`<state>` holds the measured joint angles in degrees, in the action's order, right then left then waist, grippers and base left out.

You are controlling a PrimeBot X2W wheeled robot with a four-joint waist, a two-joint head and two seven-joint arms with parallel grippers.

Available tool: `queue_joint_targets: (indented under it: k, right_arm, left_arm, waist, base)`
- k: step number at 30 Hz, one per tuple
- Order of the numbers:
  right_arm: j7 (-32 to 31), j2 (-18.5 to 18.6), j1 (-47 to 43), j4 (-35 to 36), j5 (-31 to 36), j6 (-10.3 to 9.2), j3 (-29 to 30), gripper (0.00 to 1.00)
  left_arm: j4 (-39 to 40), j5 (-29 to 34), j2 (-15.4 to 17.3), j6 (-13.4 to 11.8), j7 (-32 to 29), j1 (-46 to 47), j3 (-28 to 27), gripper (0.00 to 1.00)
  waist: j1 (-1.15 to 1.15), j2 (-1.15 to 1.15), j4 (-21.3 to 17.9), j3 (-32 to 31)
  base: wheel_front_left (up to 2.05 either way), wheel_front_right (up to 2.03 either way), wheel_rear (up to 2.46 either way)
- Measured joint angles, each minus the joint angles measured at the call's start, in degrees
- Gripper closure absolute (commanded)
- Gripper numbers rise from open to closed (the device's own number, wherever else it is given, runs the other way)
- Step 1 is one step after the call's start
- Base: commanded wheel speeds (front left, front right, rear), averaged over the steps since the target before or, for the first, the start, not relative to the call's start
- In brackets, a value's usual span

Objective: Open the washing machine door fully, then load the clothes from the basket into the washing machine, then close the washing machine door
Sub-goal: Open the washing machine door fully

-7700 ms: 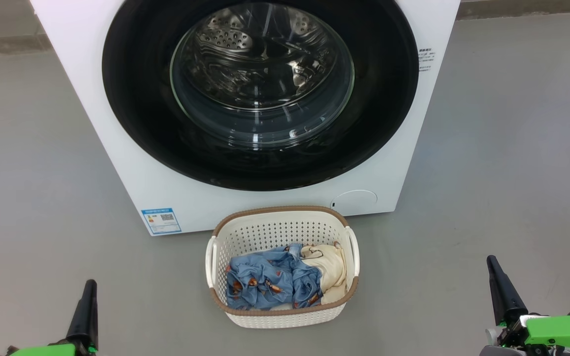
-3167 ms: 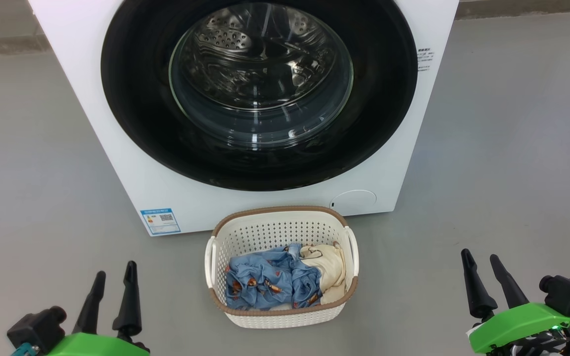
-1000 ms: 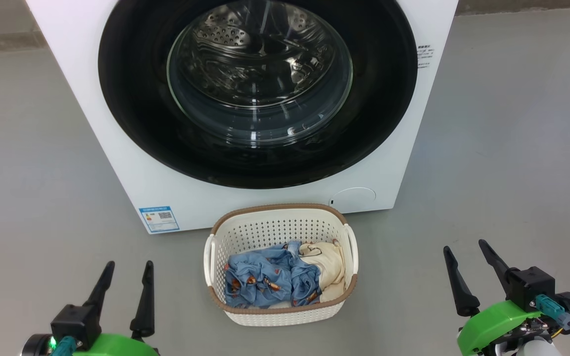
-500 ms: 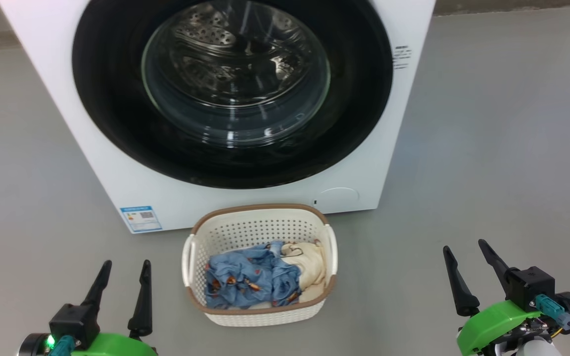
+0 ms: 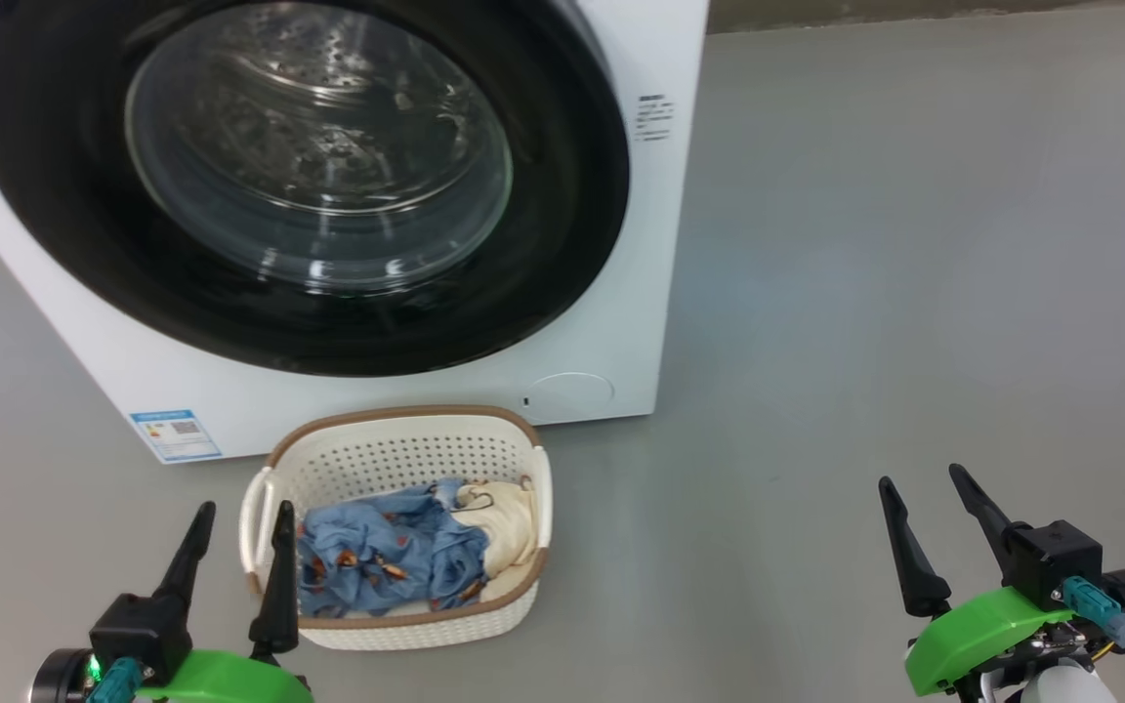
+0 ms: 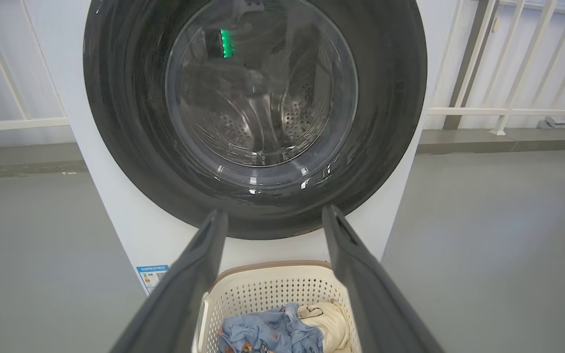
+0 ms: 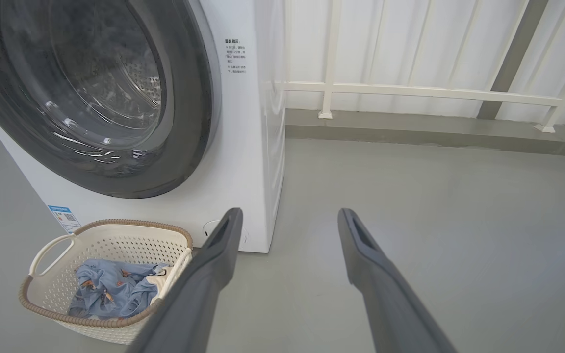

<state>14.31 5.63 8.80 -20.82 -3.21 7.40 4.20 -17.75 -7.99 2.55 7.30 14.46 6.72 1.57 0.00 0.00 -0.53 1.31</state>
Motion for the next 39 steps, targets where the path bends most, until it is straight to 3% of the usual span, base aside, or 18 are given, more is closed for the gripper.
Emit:
queue_joint_targets:
  k: [9,31,32,33,34,35,39]
  right_arm:
    - [0.00,0.04,0.03,0.35,-0.15,0.00,0.20,0.00]
    - [-0.01,-0.07,0.03,0.35,-0.15,0.00,0.27,0.00]
    - [0.00,-0.09,0.03,0.35,-0.15,0.00,0.27,0.09]
    - [0.00,-0.12,0.03,0.35,-0.15,0.00,0.27,0.60]
    - [0.00,-0.16,0.03,0.34,-0.23,0.00,0.27,0.60]
    - [0.00,-0.21,0.03,0.30,-0.54,0.00,0.23,1.00]
    - [0.00,-0.19,0.03,0.24,-0.91,0.00,-0.07,1.00]
  left_arm:
    - [0.55,0.96,-0.37,0.00,0.00,0.00,0.02,0.00]
    - [0.20,1.37,-0.37,0.00,0.00,-0.01,-0.26,0.00]
    - [0.12,1.37,-0.37,0.00,0.00,-0.01,-0.27,0.00]
    - [0.08,1.37,-0.37,0.00,0.00,-0.01,-0.29,0.00]
    - [0.07,1.37,-0.37,0.00,0.00,-0.01,-0.29,0.00]
    - [0.04,1.37,-0.37,0.00,0.00,-0.01,-0.30,0.00]
    - [0.02,1.37,-0.38,0.00,0.00,-0.01,-0.30,0.00]
  waist:
    - [0.00,0.00,-0.07,0.09]
    - [0.00,0.00,-0.31,-0.13]
    - [0.00,0.00,-0.32,-0.13]
    - [0.00,0.00,-0.33,-0.14]
    - [0.00,0.00,-0.34,-0.14]
    - [0.00,0.00,-0.34,-0.14]
    - [0.00,0.00,-0.33,-0.04]
  base:
    - [0.53,0.53,-1.07]
    - [0.01,0.01,-0.02]
    - [0.00,0.00,0.00]
    - [0.00,0.00,0.00]
    - [0.00,0.00,0.00]
    - [0.00,0.00,0.00]
    - [0.00,0.00,0.00]
